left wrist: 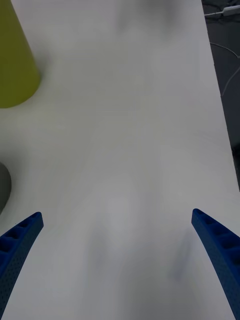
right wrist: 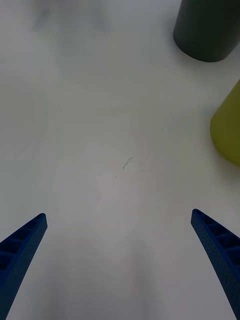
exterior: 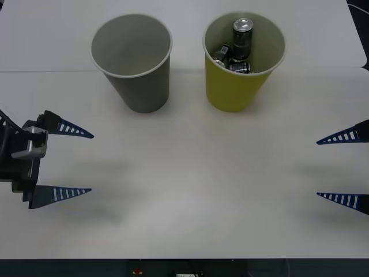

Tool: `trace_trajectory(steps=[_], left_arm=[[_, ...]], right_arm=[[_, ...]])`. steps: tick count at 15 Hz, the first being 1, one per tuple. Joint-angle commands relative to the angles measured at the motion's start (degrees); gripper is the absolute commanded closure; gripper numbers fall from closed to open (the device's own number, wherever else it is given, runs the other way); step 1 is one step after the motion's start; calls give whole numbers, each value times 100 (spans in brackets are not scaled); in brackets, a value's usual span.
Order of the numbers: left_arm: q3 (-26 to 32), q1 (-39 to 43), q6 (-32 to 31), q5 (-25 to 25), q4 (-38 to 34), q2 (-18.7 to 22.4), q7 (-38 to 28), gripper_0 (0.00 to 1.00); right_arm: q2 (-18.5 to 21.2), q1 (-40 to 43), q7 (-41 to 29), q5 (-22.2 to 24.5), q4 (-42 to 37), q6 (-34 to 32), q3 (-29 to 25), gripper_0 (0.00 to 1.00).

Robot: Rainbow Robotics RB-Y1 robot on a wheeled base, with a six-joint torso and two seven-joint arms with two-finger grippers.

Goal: Put the can into the green bin and the plastic bottle into the gray bin

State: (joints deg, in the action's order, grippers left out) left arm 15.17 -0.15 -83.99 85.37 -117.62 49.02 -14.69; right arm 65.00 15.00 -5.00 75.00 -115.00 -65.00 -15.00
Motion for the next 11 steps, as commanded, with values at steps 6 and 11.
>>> trace_trajectory(steps=[6, 11], left_arm=[[196, 332, 5, -144, 3, 81, 80, 0], [249, 384, -4, -126, 3, 116, 80, 0]], right_arm=[[0, 0, 0, 0, 0, 0, 0, 0], [0, 0, 0, 0, 0, 0, 0, 0]])
